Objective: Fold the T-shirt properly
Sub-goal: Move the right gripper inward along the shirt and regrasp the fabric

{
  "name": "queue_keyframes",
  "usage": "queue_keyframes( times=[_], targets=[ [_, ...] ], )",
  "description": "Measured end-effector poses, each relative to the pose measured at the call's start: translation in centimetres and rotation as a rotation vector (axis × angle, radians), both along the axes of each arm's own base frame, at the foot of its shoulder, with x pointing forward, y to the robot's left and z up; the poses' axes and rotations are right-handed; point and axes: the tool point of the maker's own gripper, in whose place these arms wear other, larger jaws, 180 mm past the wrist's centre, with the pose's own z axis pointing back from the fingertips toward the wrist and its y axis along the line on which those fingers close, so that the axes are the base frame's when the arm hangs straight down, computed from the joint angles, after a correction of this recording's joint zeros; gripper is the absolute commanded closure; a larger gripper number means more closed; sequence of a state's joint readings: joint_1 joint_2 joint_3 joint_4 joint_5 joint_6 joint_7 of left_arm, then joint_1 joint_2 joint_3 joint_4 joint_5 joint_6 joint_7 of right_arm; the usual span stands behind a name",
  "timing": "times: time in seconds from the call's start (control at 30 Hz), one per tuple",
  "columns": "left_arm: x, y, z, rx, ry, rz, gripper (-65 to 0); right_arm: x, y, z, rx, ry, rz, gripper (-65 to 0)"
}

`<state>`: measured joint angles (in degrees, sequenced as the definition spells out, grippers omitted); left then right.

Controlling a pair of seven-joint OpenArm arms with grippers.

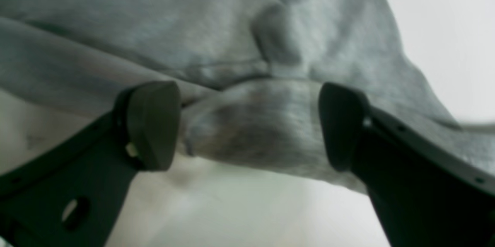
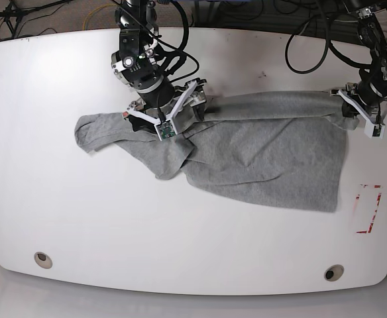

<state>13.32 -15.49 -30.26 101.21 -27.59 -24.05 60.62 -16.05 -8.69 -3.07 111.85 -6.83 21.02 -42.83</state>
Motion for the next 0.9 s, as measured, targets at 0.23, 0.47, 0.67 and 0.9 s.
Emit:
queue_keyframes(
  times=[0.23, 0.47, 0.67, 0.9],
  targets=[
    [0.0, 0.0, 0.0, 0.000, 0.000, 0.000, 0.0, 0.3, -0.2, 0.0, 0.024, 0.004, -0.053, -53.1],
    [0.0, 0.0, 0.0, 0.000, 0.000, 0.000, 0.0, 0.4, -0.9, -0.6, 0.029, 0.026, -0.114, -53.1],
    [0.0, 0.0, 0.0, 0.001, 0.000, 0.000, 0.0, 0.7, 0.1, -1.3, 0.155, 0.069, -0.166, -53.1],
    [0.1, -0.9, -0.3, -0.006, 0.009, -0.027, 0.0, 0.8, -0.2, -3.0, 0.184, 0.130, -0.231, -53.1]
  ],
)
